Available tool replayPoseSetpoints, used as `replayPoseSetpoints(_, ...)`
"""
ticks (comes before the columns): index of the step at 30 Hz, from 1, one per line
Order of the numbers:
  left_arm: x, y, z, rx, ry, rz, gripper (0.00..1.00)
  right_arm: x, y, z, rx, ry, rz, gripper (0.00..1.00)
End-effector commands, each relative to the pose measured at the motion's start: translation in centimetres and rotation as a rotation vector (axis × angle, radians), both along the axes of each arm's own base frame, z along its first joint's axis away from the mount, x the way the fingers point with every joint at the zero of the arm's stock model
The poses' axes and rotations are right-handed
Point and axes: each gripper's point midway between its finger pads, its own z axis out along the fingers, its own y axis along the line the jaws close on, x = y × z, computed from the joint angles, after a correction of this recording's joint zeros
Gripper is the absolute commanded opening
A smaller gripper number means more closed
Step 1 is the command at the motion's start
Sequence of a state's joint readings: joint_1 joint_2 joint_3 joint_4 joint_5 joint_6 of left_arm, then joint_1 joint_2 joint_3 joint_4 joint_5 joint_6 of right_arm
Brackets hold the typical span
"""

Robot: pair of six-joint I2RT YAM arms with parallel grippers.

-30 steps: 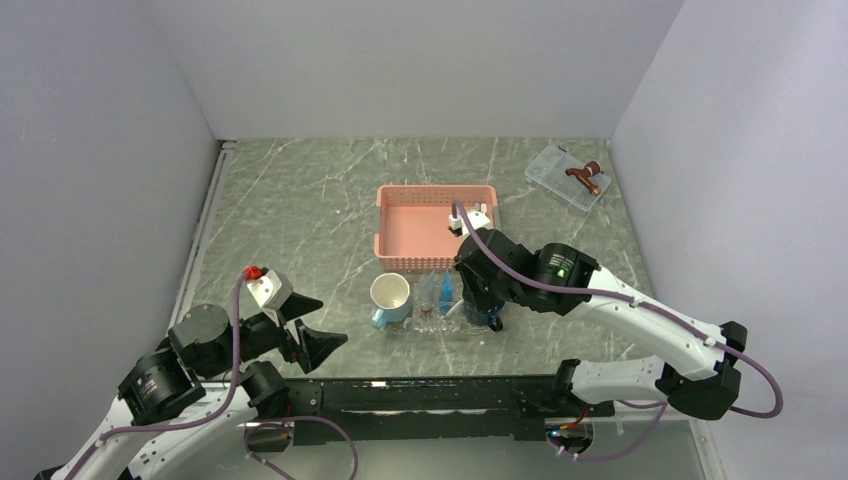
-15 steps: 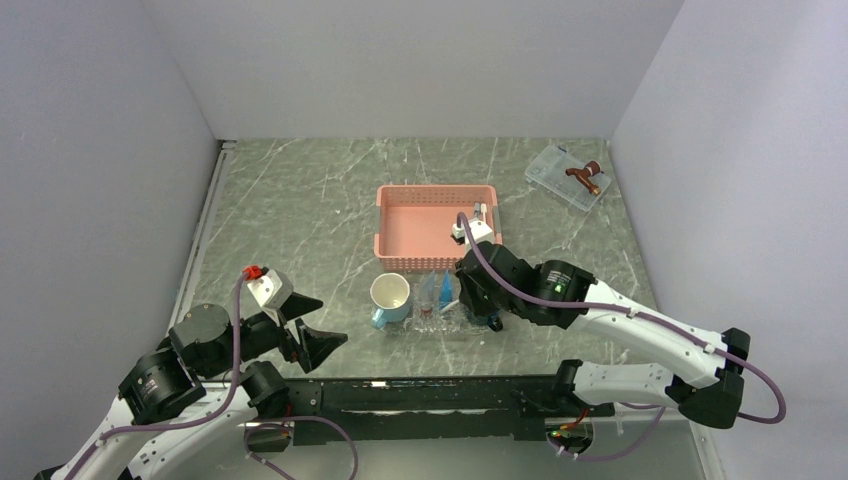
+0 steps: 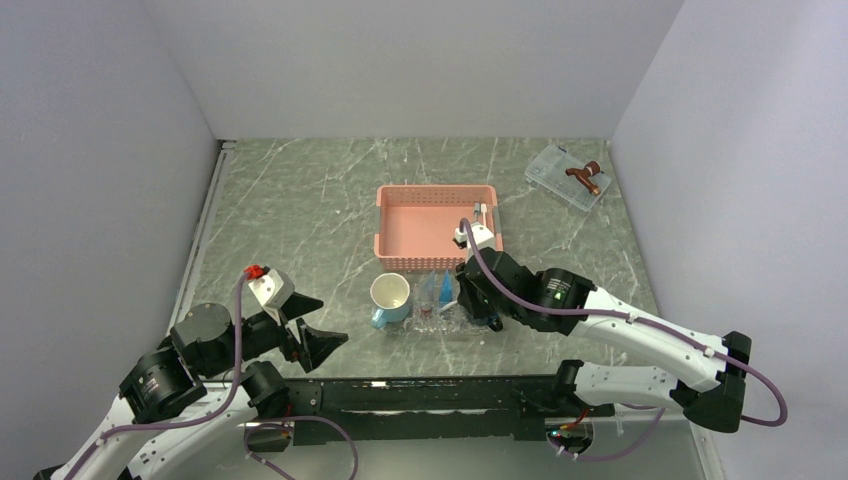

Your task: Prepare toiletry sets of a toothbrush and toothpaste on the tray

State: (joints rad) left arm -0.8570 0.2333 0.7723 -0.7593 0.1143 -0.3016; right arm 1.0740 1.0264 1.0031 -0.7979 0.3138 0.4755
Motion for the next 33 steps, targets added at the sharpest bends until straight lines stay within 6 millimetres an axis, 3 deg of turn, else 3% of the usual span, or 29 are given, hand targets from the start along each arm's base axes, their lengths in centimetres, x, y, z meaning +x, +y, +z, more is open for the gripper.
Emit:
replayPoseSetpoints(1, 0.6, -0.3, 0.7, -0.025, -0.015, 0.017, 0.99, 0.7, 0.7, 1.2, 0.076, -0.055, -0.019, 0.00)
replayPoseSetpoints(20, 0.6, -0.4, 0.7, -0.020, -0.012, 0.011, 0.99, 0.6, 0.8, -0.1, 0.083, -0.081, -0.031, 0.00)
replayPoseSetpoints(33, 0.6, -0.4, 0.6, -0.020, -0.012, 0.011, 0.99, 0.0, 0.7, -0.2, 0.089, -0.078, -0.025, 0.34)
